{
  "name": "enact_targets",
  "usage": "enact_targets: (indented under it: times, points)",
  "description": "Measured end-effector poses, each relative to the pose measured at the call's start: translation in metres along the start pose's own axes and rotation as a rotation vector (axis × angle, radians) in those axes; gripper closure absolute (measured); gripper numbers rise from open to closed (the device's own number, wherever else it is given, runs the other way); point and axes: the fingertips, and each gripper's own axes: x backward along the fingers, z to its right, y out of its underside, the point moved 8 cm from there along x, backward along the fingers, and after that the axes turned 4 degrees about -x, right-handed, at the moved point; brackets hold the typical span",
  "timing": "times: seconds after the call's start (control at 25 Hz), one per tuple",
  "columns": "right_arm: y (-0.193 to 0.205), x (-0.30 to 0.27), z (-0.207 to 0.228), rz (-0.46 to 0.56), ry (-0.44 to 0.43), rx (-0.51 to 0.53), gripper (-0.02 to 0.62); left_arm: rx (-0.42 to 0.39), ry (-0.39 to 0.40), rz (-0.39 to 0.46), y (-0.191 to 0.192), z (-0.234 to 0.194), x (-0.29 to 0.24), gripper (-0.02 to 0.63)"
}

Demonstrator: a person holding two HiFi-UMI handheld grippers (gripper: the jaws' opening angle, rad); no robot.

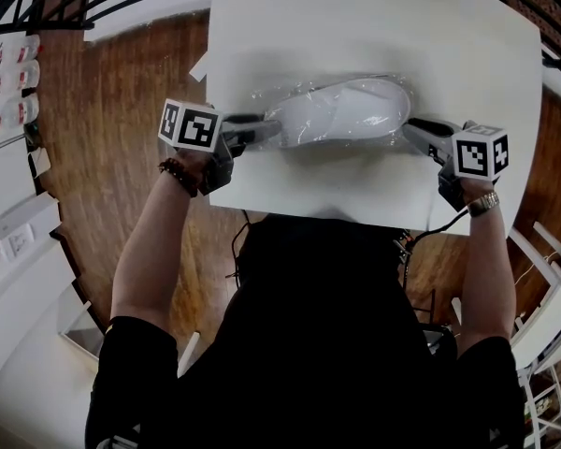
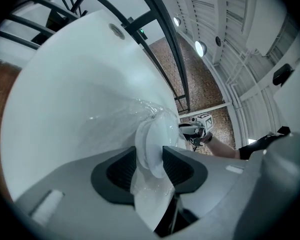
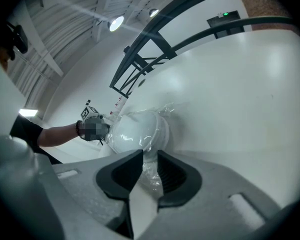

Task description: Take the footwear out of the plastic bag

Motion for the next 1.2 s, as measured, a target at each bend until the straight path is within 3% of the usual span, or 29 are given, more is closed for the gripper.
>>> enact_targets:
  times: [0.28, 0.64, 1.2]
  points:
    - [0.000, -0.002, -0.002, -0.001, -0.003, 0.006, 0.520, 0.014, 0.010, 0.012, -0.001, -0.001, 0.000, 0.433]
    - [0.003, 0.002, -0.003, 0.008, 0.010, 0.037, 0.557, 0.021, 0.000, 0.078, 0.000, -0.002, 0.005, 0.497]
    - [0.001, 0.009, -0.007, 0.043, 0.052, 0.060, 0.595, 0.039, 0.000, 0.147, 0.003, -0.004, 0.023, 0.515]
